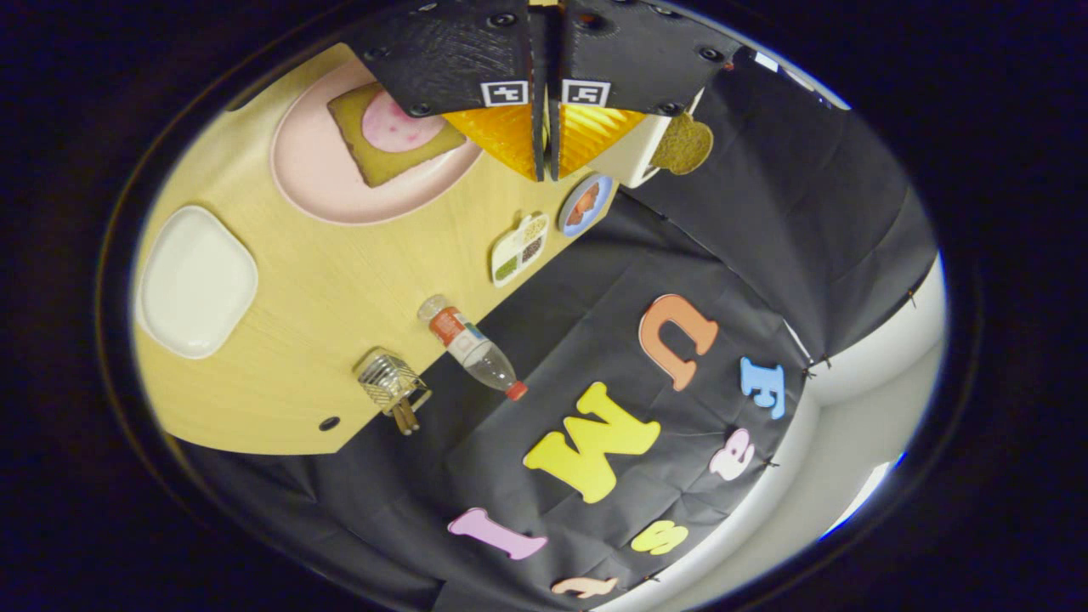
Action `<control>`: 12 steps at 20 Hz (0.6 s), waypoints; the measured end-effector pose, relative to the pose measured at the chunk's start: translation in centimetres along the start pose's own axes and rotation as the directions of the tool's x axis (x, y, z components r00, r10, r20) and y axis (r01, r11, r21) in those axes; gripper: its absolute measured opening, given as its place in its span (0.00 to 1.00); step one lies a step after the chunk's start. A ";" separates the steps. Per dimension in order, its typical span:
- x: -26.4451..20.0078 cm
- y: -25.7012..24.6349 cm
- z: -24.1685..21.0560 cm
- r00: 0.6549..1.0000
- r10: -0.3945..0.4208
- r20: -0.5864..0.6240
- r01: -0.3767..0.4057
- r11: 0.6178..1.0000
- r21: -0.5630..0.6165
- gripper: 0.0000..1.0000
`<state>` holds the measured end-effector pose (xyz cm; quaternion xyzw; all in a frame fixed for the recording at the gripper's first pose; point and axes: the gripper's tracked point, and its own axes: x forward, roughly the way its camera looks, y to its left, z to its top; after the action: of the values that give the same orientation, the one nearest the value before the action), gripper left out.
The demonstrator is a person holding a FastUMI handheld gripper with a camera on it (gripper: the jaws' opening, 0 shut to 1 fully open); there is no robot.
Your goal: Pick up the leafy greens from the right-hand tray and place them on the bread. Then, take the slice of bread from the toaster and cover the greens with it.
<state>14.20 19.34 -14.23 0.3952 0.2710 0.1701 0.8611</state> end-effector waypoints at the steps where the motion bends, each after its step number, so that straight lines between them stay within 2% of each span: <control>1: 0.0 -1.0 0.2 1.000 -0.021 0.005 0.021 1.000 0.002 0.00; 5: -0.6 -5.1 1.0 0.991 -0.127 0.036 0.128 0.992 -0.021 0.00; 12: -0.9 -9.8 0.7 0.968 -0.251 0.022 0.252 0.967 -0.047 0.01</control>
<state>14.69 12.30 -21.09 0.3375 0.3076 0.0630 0.8874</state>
